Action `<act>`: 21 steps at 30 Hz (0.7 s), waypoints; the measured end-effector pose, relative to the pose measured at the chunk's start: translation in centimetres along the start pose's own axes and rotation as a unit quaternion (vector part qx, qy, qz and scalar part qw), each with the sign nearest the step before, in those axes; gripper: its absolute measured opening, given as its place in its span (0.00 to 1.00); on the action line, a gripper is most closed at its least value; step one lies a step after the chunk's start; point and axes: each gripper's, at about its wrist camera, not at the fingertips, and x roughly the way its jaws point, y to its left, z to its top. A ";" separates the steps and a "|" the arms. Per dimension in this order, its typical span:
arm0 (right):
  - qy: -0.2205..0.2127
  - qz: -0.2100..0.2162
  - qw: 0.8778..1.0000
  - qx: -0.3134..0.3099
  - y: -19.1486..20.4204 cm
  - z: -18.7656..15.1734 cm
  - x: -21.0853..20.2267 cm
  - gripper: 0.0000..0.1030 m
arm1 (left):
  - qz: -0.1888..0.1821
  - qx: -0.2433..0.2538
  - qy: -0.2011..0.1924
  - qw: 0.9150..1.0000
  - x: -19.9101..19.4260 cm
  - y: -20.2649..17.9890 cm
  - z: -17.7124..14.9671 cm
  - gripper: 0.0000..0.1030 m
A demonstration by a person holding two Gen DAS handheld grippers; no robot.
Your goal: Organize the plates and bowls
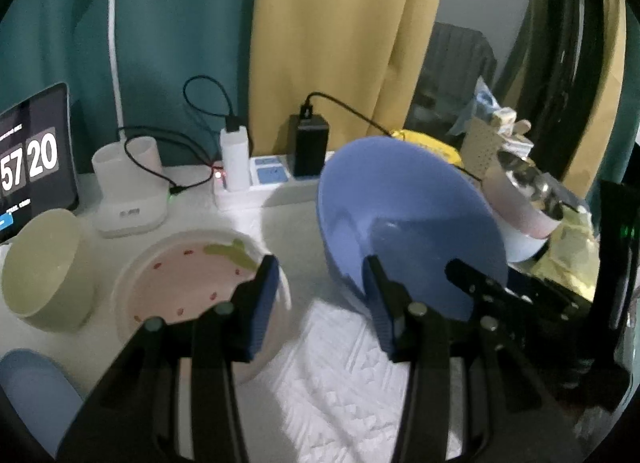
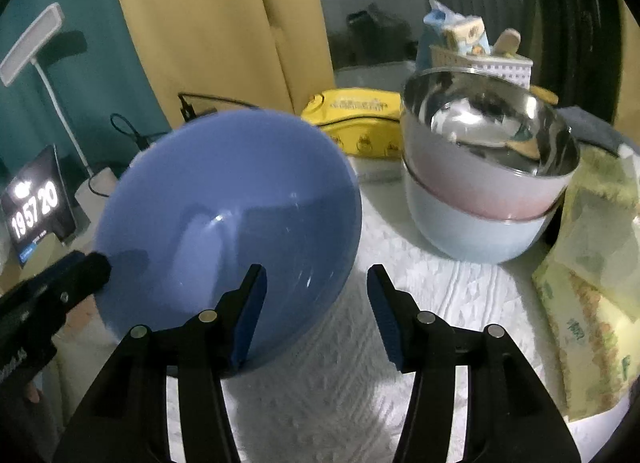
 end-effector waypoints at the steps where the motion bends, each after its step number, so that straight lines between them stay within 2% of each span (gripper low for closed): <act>1: 0.004 -0.001 1.000 0.000 -0.1 -0.2 0.2 0.53 | 0.002 0.003 0.001 1.000 0.3 -0.2 0.0 0.44; 3: 0.004 0.002 1.000 0.003 -0.3 -0.3 0.3 0.53 | 0.006 0.011 -0.001 1.000 0.6 -0.5 0.0 0.44; 4: 0.003 0.002 1.000 0.001 -0.3 -0.3 0.2 0.49 | 0.008 0.018 -0.005 1.000 0.7 -0.7 -0.1 0.44; 5: 0.002 0.002 1.000 -0.001 -0.3 -0.3 0.2 0.44 | 0.009 0.026 -0.007 1.000 0.9 -0.9 -0.2 0.44; 7: 0.004 -0.001 1.000 -0.004 -0.2 -0.4 0.2 0.27 | 0.010 0.035 -0.009 0.999 1.1 -1.2 -0.2 0.44; 8: 0.005 -0.001 1.000 -0.005 -0.2 -0.4 0.3 0.25 | 0.011 0.040 -0.011 0.999 1.2 -1.4 -0.2 0.44; 12: 0.005 -0.003 1.000 -0.003 -0.3 -0.5 0.3 0.20 | 0.014 0.057 -0.018 0.998 1.0 -2.0 -0.2 0.42; 14: 0.000 0.003 1.000 -0.003 -0.3 -0.4 0.1 0.16 | 0.014 0.066 -0.016 0.998 1.1 -2.3 -0.3 0.29; 15: -0.004 0.001 1.000 -0.006 -0.1 -0.4 -0.2 0.15 | 0.016 0.070 -0.014 0.997 1.2 -2.5 -0.3 0.26; 21: -0.010 0.004 1.000 0.005 -0.4 -0.3 -1.3 0.14 | 0.017 0.071 -0.014 0.997 0.8 -2.5 -0.3 0.19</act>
